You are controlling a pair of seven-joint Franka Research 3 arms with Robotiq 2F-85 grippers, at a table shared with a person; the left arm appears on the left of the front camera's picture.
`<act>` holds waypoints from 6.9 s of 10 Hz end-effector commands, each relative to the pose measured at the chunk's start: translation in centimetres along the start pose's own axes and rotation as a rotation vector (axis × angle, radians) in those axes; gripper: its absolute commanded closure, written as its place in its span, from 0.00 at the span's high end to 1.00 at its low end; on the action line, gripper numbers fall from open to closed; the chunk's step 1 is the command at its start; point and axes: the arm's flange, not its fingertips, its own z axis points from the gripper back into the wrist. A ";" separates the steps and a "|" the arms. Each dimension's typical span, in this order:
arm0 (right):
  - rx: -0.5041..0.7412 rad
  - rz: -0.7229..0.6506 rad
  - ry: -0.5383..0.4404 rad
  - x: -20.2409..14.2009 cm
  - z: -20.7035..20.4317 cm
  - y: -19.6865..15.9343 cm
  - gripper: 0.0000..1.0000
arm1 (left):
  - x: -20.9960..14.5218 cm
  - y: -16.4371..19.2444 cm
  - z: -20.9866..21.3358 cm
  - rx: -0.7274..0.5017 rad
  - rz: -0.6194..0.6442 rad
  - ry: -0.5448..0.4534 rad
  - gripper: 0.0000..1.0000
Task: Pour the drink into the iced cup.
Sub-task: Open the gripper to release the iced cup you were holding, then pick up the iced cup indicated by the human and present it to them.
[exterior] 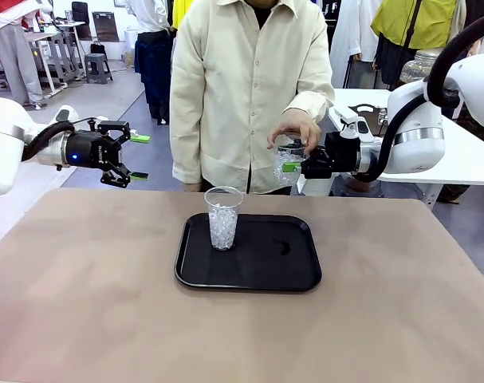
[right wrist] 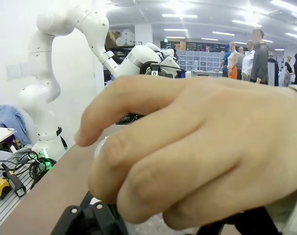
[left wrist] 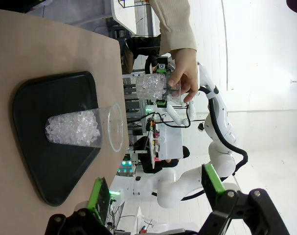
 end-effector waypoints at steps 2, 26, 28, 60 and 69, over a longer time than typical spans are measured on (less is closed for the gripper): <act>0.001 0.014 0.001 0.3 -0.1 0.2 0.81 | 0.0 -0.2 0.0 -0.007 0.010 -0.011 1.00; -0.115 -0.063 0.018 -8.5 12.8 7.1 1.00 | 0.0 -0.2 0.0 -0.007 0.010 -0.011 1.00; -0.116 -0.069 0.024 -9.1 13.5 7.9 1.00 | 0.0 -0.2 0.0 -0.007 0.010 -0.011 1.00; -0.127 -0.092 0.028 -9.4 13.7 7.5 1.00 | 0.0 -0.2 0.0 -0.007 0.010 -0.011 1.00; -0.127 -0.092 0.028 -9.4 13.7 7.5 1.00 | 0.0 -0.2 0.0 -0.007 0.010 -0.011 1.00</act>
